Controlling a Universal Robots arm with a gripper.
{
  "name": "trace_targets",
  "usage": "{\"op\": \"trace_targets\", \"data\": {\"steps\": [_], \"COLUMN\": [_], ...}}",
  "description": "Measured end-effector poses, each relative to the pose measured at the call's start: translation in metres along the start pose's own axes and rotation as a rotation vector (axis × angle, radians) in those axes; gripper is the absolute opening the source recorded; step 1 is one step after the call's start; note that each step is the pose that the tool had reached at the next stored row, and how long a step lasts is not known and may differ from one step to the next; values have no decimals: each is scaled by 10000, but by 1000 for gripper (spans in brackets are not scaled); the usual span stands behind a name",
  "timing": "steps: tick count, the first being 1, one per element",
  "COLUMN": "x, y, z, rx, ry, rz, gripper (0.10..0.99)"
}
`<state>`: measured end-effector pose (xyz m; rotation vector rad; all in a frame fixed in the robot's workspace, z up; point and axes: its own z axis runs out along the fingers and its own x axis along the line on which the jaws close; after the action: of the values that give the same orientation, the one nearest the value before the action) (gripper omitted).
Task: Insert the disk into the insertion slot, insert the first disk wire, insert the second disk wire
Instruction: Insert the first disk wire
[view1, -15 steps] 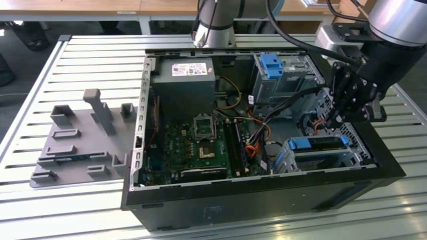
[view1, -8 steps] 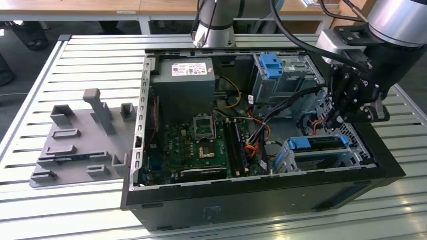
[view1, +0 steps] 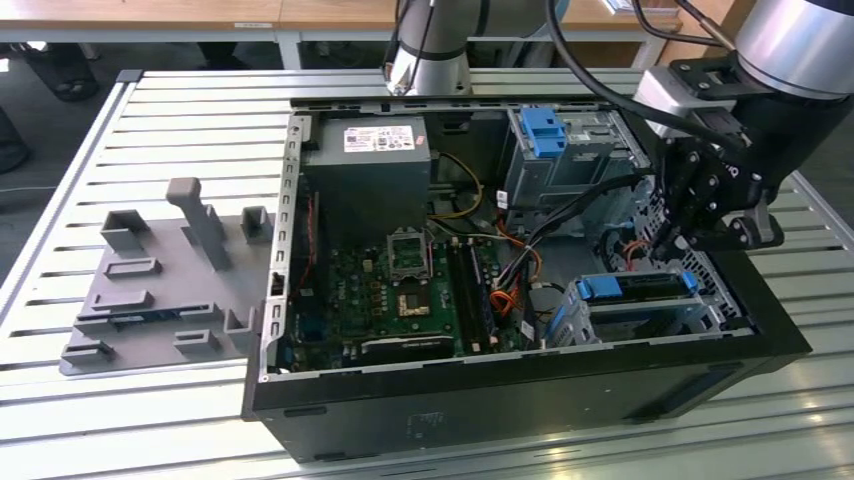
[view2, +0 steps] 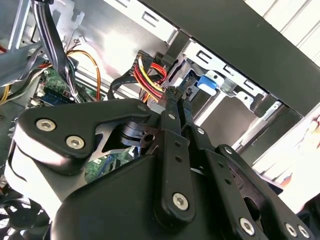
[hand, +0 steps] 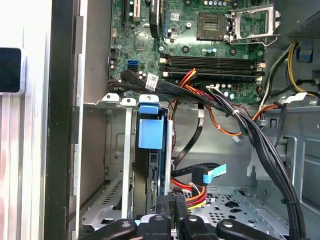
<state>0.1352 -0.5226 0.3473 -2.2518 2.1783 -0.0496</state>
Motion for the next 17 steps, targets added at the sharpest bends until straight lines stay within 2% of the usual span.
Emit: {"op": "trace_targets", "data": {"steps": [6,11,17], "x": [46,47,45], "y": [30,102,144], "z": [10,20,62], "rx": [125,471,564], "ry": [3,15,20], "rz": [0,-1,0], "gripper": [165,165,165]}}
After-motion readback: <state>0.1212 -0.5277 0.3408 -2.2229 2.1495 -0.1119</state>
